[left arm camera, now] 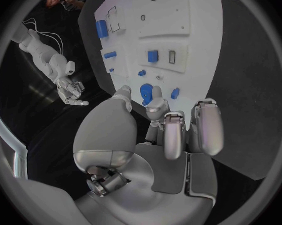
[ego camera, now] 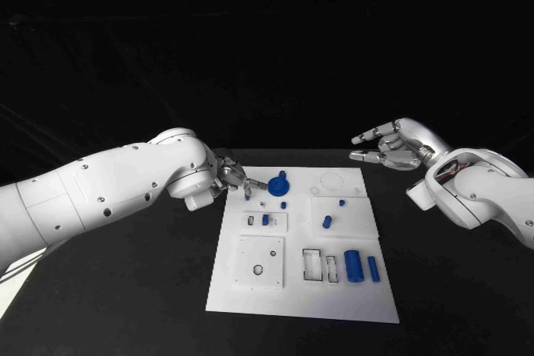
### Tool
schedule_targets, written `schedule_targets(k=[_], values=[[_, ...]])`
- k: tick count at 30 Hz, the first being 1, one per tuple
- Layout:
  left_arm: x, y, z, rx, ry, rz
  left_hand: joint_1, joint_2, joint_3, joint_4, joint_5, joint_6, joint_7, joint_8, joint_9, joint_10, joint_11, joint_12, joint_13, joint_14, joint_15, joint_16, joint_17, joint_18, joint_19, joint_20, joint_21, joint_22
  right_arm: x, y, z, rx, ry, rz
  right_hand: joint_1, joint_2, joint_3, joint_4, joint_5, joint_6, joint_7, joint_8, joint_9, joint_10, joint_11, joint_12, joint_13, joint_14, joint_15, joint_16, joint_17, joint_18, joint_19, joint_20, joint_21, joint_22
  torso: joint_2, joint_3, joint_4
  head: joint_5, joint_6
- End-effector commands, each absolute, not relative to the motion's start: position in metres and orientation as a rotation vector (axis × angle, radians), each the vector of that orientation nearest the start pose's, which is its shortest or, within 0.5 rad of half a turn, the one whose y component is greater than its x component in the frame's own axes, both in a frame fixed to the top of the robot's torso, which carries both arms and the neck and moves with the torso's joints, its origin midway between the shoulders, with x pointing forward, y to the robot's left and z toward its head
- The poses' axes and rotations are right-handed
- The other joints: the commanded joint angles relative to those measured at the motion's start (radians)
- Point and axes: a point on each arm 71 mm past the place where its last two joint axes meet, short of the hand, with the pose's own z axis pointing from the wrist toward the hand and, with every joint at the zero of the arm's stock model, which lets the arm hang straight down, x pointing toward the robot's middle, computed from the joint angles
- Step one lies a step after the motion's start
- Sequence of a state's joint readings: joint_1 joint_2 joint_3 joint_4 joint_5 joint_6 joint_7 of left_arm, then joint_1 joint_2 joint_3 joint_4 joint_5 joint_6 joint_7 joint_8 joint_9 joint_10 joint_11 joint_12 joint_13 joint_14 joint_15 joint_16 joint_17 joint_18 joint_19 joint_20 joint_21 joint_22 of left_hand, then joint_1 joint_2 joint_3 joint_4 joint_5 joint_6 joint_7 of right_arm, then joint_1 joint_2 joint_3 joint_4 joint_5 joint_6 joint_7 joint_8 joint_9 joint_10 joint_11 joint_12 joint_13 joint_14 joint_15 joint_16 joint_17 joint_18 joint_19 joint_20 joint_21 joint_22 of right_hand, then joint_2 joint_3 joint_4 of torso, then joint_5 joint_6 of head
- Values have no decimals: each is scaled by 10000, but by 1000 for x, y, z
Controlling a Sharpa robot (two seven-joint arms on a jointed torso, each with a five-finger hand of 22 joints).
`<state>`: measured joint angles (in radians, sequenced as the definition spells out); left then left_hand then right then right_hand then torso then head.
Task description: Assemble the parts on the task board
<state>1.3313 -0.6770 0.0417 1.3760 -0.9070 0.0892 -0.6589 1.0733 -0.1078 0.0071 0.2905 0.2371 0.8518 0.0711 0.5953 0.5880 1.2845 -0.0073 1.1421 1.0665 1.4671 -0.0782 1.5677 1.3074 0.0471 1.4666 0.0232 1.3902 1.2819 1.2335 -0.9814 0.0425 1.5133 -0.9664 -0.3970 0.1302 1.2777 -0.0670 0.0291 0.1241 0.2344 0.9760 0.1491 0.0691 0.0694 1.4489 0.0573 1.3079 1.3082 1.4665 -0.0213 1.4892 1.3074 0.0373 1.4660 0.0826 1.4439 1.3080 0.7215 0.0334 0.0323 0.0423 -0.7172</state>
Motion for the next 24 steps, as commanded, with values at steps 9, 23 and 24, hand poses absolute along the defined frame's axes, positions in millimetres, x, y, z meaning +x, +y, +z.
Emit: schedule_targets(k=[9, 23, 24], values=[[576, 188, -132, -2372, 21982, -2750, 309, 123, -550, 25, -622, 227, -55, -90, -270, 140, -8, 239, 158, 1037, 54, 31, 2634, 109, 196, 110, 13, 137, 500, -270, -132, 2764, 15008, 9155, -35, 53, -81, -8, 35, 28, -33, -1, 12, -63, 10, -18, 1029, 685, 31, -41, 1054, 171, -64, 25, -55, 92, 26, -15, -16, 109, 168], [592, 181, -156, -1713, 22682, -1703, 336, 417, -829, 24, -1282, 583, -155, -4, -379, 432, -89, 632, 542, 1037, -5, 31, 2634, 54, 300, 63, 182, 417, 501, -268, -134, 2757, 15139, 9193, -34, 64, -83, -3, 40, 29, -33, 0, 12, -59, 9, -10, 1032, 687, 31, -39, 1060, 170, -63, 25, -55, 94, 70, -47, -16, 122, 78], [592, 181, -158, -1681, 22734, -1675, 338, 428, -832, 24, -1283, 592, -158, 0, -378, 448, -91, 654, 568, 1037, -7, 31, 2634, 50, 306, 61, 194, 435, 501, -268, -134, 2758, 15143, 9192, -34, 64, -83, -3, 40, 29, -33, 0, 12, -59, 9, -10, 1032, 687, 31, -39, 1060, 170, -63, 25, -55, 94, 62, -41, -14, 119, 65]])
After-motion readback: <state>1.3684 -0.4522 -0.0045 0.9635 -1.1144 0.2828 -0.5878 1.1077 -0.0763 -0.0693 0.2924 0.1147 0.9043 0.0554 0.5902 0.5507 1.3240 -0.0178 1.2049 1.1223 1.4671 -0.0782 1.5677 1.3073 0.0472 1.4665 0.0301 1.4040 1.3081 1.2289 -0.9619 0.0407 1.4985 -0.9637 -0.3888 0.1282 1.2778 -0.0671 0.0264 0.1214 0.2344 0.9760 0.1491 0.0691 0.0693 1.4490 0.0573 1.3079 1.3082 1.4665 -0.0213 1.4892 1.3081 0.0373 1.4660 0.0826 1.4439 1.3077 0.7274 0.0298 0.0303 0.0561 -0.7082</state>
